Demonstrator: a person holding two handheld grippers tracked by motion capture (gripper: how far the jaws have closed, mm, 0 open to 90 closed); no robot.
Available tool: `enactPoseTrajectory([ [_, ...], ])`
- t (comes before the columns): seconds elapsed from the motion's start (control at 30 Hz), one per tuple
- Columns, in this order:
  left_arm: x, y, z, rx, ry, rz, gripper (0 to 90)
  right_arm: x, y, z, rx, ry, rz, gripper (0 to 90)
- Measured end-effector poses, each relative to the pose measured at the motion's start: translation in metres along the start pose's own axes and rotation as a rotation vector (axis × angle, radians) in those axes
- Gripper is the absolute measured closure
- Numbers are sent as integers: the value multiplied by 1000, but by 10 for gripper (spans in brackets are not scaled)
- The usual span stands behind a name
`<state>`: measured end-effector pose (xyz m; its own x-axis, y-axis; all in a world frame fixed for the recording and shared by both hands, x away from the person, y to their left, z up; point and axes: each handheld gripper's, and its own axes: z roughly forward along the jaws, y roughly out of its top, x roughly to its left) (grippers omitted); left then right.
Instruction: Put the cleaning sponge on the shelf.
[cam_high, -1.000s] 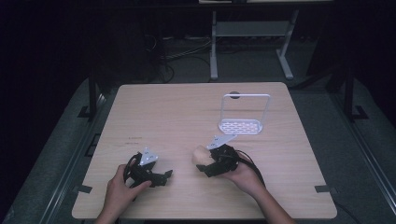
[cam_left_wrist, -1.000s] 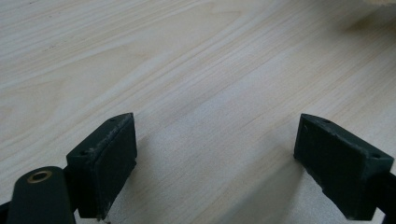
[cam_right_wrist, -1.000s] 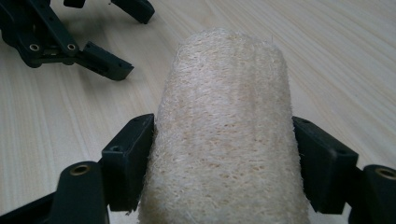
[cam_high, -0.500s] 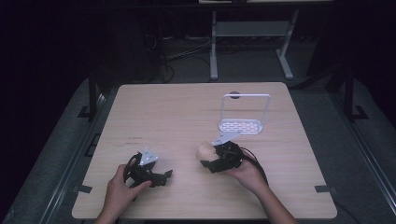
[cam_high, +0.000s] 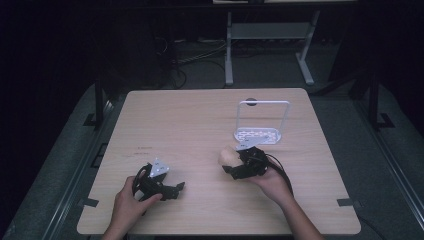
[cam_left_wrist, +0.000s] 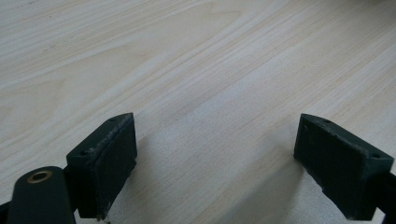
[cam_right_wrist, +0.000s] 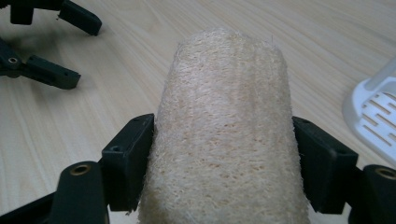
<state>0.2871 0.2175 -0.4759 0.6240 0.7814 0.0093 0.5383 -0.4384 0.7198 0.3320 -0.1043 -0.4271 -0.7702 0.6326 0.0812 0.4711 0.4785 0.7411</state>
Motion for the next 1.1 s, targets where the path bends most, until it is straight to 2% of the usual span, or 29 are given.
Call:
enactPoseTrajectory([
  [0.63,0,0,0,0,1,2,126,-21,-4,-13,-16,-53,53,274],
  [1.1,0,0,0,-1,1,1,126,-41,-6,-20,-32,-111,86,274],
])
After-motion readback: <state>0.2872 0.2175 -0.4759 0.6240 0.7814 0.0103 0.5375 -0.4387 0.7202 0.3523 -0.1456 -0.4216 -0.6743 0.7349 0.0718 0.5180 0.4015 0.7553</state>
